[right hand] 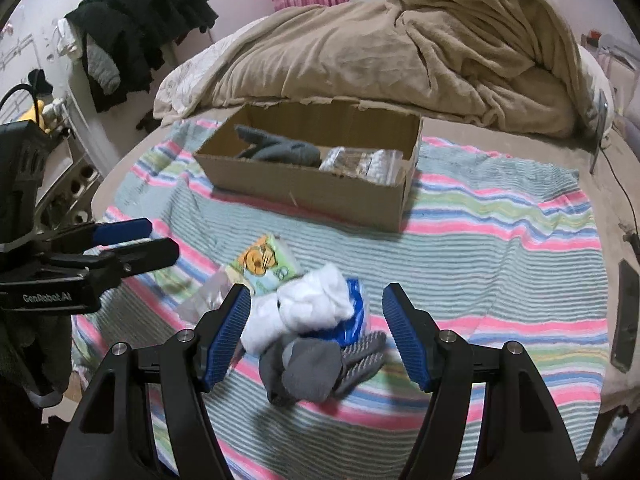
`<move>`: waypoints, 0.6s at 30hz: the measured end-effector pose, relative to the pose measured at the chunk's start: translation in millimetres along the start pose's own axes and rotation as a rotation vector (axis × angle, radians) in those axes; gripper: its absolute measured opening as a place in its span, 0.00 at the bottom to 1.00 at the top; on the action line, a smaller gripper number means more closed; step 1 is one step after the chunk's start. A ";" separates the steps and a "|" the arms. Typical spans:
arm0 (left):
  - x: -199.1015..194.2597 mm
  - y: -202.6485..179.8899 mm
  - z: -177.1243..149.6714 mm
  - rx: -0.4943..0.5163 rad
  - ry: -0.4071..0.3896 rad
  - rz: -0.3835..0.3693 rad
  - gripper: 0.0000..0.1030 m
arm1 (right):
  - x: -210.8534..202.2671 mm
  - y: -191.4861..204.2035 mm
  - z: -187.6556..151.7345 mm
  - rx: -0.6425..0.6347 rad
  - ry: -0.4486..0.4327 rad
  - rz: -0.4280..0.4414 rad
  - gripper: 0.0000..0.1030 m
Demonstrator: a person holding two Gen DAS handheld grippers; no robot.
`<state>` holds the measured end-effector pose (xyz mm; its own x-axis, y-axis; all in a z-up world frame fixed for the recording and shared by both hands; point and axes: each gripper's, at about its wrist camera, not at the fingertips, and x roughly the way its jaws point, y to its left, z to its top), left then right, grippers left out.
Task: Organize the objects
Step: 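Grasp the clear snack bag with the left tool while the right tool grasps the grey glove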
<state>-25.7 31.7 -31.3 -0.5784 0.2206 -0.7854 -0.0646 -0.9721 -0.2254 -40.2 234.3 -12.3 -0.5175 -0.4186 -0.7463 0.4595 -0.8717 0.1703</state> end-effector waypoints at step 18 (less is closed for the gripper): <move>40.9 -7.9 -32.9 0.054 0.114 0.064 0.76 | 27.0 1.1 -37.0 -0.014 0.085 -0.002 0.70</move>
<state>-22.0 51.0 -80.6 -0.4865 0.1629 -0.8584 -0.0760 -0.9866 -0.1442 -27.0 231.4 -56.1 -0.4558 -0.3933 -0.7985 0.4688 -0.8686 0.1603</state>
